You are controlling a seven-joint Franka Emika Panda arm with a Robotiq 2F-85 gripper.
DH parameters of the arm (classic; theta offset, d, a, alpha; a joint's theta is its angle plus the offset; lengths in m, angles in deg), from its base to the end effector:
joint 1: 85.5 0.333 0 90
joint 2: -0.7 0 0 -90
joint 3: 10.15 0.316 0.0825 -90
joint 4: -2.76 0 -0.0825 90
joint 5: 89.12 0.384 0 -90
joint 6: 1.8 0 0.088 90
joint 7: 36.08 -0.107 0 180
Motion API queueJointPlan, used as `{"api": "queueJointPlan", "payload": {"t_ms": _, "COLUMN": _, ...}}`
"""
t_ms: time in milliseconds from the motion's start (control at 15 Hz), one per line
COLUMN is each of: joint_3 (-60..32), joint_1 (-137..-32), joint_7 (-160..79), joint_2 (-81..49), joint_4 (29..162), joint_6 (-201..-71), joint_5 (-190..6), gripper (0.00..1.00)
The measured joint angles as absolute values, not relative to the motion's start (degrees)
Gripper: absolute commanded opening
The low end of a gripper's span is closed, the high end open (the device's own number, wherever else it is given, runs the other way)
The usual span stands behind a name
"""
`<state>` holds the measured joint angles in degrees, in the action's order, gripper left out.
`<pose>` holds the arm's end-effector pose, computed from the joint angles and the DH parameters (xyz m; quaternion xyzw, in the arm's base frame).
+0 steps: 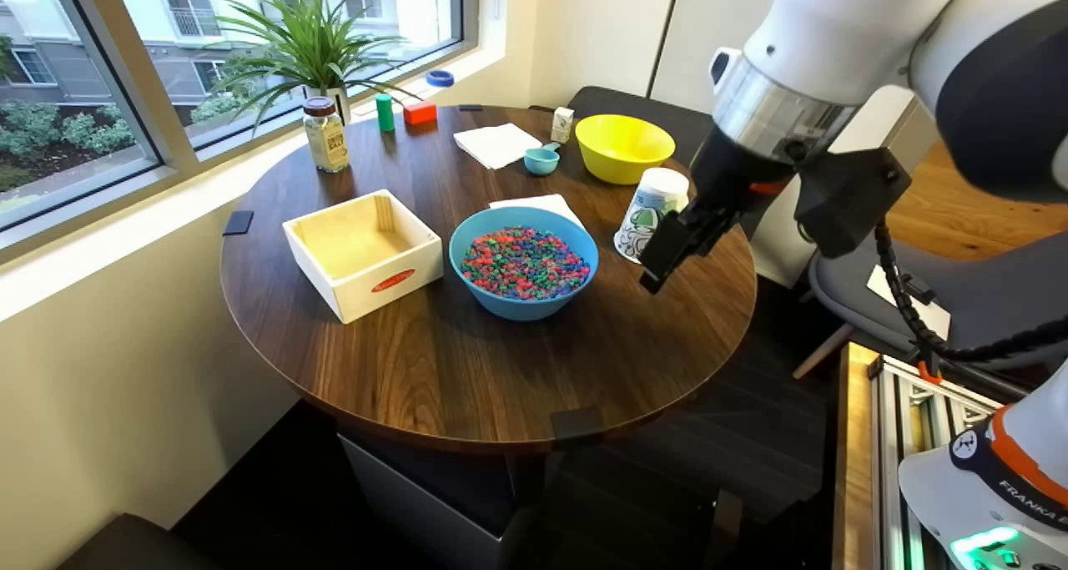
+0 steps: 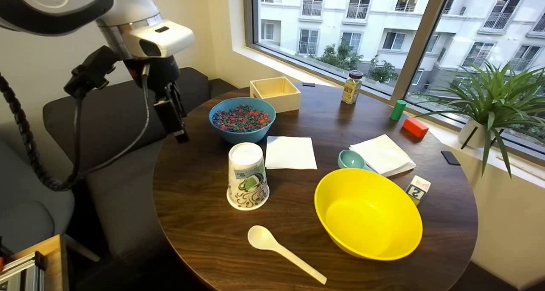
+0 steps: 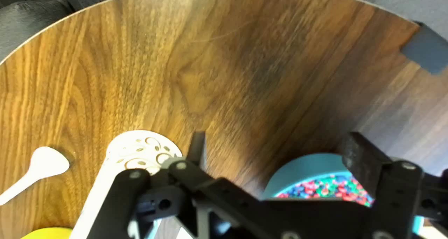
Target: Place the coffee cup upright then put the white spoon on top of the coffee cup.
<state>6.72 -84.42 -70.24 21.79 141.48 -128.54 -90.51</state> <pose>0.4247 0.1413 0.4538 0.9857 -0.1394 0.0916 0.0254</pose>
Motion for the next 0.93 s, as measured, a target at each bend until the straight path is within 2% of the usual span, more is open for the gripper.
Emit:
{"api": "queueJointPlan", "payload": {"t_ms": 533, "joint_3": -2.41, "joint_1": -87.58, "joint_7": -77.42, "joint_2": 30.16, "joint_4": 135.36, "joint_6": -111.34, "joint_5": -86.93, "gripper": 1.00}}
{"api": "queueJointPlan", "payload": {"t_ms": 933, "joint_3": -5.69, "joint_1": -90.64, "joint_7": -79.42, "joint_2": 28.69, "joint_4": 134.79, "joint_6": -109.23, "joint_5": -85.78, "gripper": 1.00}}
